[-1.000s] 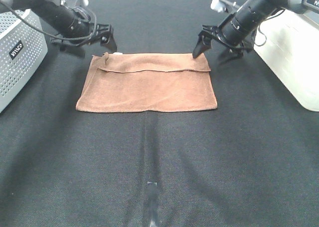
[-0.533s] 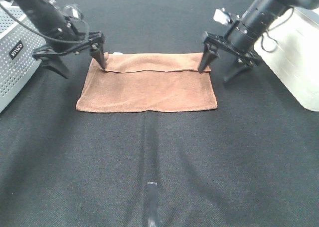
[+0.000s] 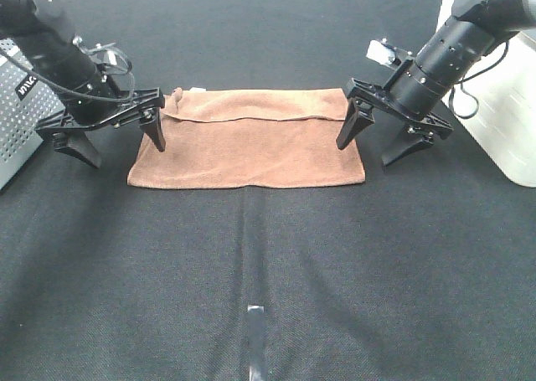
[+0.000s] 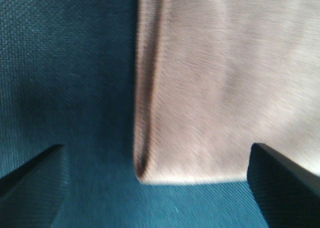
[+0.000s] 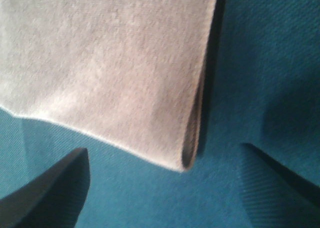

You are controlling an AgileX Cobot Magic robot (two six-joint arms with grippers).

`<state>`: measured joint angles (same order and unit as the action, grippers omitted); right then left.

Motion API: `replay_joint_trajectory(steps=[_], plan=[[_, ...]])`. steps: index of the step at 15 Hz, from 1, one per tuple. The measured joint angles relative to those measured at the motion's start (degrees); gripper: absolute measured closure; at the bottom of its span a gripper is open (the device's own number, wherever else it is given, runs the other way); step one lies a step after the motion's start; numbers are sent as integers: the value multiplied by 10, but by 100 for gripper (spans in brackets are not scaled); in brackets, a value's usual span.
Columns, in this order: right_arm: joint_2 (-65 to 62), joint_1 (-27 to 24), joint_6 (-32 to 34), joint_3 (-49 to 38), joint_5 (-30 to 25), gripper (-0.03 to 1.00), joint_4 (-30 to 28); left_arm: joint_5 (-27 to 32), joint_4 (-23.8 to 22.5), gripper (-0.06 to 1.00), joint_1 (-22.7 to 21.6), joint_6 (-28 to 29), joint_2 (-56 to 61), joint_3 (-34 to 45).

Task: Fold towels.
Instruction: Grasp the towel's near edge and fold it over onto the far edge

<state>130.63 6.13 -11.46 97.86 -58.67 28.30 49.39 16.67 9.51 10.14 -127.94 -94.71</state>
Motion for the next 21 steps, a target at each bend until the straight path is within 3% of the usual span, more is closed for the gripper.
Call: replay_joint_trajectory(steps=[9, 11, 15, 16, 17, 18, 21], plan=[[38, -1, -19, 1, 31, 22, 26, -45, 48, 5, 0, 0, -22, 2], [41, -1, -32, 1, 36, 28, 54, -47, 81, 9, 0, -2, -41, 2], [54, 0, -44, 1, 48, 61, 81, -46, 123, 38, 0, -20, -52, 1], [58, 0, -43, 1, 48, 73, 82, -44, 125, 55, 0, -20, -55, 1], [61, 0, -32, 0, 46, 93, 82, -35, 124, 82, 0, -21, -57, 1], [61, 0, -29, 0, 41, 97, 84, -28, 120, 91, 0, -22, -57, 1], [54, 0, -19, 0, 18, 97, 87, 13, 76, 93, 0, -22, -42, 1]])
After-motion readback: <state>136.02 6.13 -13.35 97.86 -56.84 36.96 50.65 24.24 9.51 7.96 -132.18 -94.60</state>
